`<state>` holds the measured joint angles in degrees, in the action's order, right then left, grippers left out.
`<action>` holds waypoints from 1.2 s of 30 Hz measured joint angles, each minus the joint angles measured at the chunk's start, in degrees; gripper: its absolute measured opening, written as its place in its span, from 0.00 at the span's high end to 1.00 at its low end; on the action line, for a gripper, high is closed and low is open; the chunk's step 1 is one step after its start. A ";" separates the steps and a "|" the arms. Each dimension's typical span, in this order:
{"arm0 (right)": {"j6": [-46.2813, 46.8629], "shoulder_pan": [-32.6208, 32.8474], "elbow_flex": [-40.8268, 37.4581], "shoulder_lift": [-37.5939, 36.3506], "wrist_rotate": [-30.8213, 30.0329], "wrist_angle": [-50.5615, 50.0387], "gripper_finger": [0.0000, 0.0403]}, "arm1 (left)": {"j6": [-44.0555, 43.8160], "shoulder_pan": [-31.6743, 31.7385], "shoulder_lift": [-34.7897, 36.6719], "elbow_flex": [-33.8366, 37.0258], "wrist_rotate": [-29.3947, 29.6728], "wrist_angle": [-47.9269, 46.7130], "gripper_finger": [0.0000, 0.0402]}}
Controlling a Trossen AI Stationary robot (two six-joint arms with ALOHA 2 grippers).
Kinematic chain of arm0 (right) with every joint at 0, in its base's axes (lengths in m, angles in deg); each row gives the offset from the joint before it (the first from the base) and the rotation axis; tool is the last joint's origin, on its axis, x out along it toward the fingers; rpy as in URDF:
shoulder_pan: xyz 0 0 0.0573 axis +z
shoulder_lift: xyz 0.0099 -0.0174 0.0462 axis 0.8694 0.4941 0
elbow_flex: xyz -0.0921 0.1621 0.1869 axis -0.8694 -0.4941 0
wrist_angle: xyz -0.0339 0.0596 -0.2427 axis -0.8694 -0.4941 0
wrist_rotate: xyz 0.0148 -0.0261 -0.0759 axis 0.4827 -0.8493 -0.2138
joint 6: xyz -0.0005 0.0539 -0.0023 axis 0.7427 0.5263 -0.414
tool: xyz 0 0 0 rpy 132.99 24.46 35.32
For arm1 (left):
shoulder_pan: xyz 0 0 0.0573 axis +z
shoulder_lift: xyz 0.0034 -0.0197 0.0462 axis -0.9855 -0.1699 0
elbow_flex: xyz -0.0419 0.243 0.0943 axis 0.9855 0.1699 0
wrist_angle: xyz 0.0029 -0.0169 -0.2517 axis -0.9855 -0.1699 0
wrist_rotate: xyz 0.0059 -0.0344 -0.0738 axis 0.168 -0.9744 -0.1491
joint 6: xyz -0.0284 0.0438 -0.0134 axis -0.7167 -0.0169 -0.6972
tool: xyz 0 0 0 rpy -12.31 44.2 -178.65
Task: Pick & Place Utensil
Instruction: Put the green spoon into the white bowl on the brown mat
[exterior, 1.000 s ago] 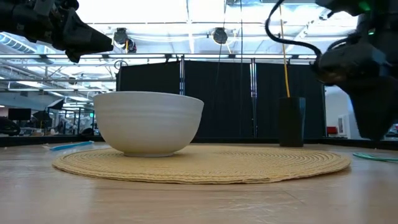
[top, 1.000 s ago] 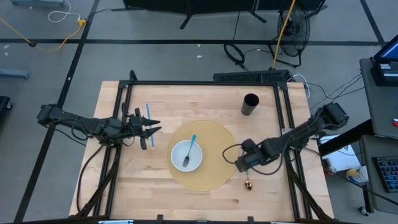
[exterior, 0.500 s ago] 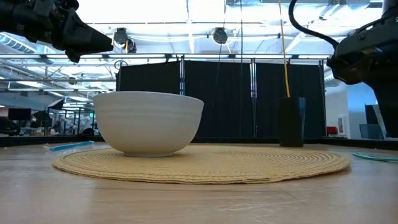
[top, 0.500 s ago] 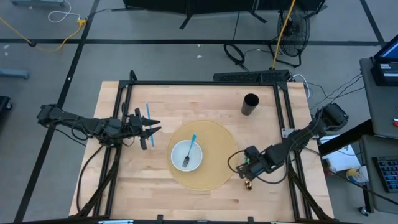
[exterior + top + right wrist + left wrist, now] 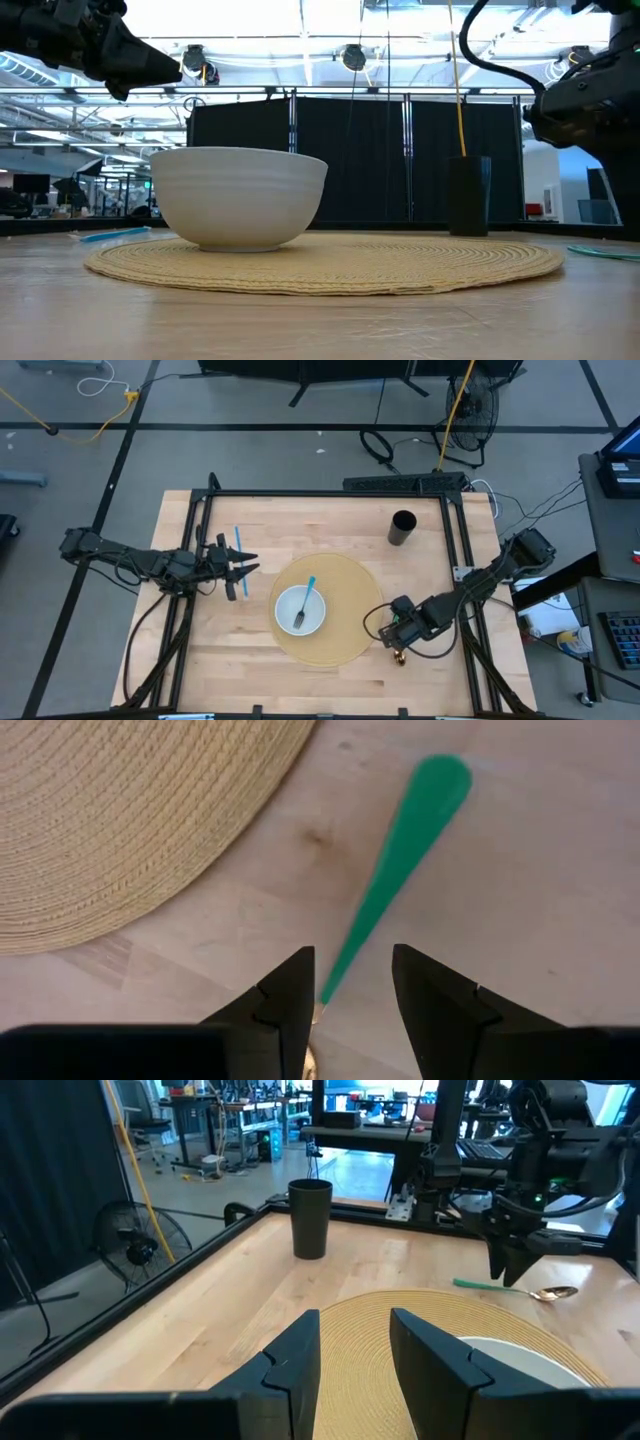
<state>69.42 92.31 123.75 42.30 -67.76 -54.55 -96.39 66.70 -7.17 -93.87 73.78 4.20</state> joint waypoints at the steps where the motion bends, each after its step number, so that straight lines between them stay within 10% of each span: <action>1: 0.05 0.00 0.00 0.27 0.01 -0.02 0.68 | -0.10 0.00 0.00 -0.02 0.00 -0.25 0.68; 36: -1.81 -1.60 0.09 8.84 10.26 -5.32 0.97 | -2.70 0.00 -0.02 -0.02 0.00 -3.69 0.68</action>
<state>67.61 90.72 123.84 51.15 -57.51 -59.87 -99.09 66.70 -7.19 -93.89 73.78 0.50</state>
